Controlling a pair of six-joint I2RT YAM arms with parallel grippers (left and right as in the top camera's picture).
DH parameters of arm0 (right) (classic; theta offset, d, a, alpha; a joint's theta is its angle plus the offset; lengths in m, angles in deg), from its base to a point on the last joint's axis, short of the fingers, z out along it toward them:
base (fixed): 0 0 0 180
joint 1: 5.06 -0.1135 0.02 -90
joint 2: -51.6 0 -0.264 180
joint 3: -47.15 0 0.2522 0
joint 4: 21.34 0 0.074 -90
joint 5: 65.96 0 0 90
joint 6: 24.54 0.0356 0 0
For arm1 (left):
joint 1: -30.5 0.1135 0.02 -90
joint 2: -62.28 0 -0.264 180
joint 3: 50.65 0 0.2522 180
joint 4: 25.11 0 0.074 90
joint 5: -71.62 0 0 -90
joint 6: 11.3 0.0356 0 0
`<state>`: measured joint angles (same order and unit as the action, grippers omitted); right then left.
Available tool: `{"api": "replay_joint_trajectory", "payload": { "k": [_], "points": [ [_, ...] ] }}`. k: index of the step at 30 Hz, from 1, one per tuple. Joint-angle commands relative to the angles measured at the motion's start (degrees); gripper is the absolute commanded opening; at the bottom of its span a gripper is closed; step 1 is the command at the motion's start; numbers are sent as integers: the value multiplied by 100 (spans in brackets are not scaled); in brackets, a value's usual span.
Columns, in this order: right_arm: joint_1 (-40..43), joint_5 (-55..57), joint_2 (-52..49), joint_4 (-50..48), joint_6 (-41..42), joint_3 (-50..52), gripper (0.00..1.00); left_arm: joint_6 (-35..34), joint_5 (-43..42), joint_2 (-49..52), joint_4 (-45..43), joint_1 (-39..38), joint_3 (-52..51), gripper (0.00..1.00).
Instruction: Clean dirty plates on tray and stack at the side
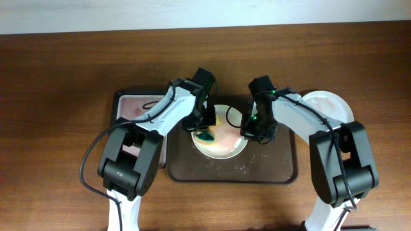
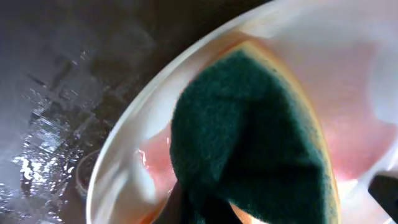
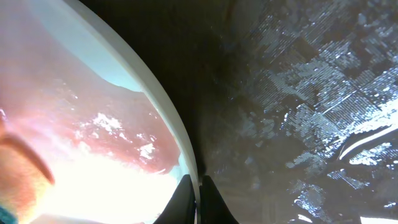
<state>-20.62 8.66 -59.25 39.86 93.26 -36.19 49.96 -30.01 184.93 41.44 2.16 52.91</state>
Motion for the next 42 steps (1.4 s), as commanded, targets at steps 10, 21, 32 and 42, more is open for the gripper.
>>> {"api": "replay_joint_trajectory", "payload": {
  "k": [10,21,32,42],
  "points": [
    [20,553,-118,151,-52,118,4,839,-1495,243,-940,-216,293,0],
    [20,555,-118,184,-50,118,4,315,955,-39,92,164,297,0],
    [20,522,-118,-175,-90,118,4,804,1329,-1655,1139,905,299,0],
    [17,1775,1604,461,-514,-138,4,2041,1204,-1659,503,2251,-643,0]
  ]
}}
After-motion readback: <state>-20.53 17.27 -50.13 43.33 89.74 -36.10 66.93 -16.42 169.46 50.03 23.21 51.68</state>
